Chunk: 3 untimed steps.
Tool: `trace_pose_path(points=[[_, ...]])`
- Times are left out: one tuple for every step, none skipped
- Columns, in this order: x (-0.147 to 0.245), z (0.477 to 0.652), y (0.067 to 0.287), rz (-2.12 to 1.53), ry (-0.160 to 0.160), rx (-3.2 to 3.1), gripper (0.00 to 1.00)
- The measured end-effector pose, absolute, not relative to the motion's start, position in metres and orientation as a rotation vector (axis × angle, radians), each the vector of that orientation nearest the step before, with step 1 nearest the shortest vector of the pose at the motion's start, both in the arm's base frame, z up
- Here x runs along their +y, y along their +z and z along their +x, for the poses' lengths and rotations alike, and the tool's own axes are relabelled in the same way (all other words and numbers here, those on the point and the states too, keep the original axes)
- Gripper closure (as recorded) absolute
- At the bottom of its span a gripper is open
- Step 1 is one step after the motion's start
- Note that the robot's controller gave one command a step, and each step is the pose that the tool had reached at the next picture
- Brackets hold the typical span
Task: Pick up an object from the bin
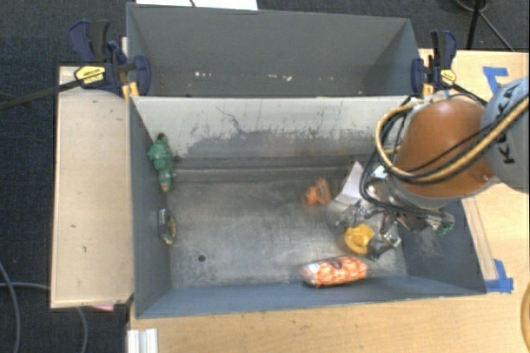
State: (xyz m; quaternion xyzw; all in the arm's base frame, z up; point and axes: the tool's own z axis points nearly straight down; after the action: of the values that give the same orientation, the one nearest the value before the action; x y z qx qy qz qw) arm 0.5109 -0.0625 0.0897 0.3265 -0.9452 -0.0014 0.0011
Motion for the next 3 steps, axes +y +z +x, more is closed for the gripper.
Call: trace_pose_path(points=[[-0.062,0.51,0.11,1.021,-0.007,-2.966,1.0],[-0.062,0.511,0.133,1.021,-0.005,-2.969,1.0],[-0.062,0.512,0.152,1.02,-0.002,-2.973,1.0]])
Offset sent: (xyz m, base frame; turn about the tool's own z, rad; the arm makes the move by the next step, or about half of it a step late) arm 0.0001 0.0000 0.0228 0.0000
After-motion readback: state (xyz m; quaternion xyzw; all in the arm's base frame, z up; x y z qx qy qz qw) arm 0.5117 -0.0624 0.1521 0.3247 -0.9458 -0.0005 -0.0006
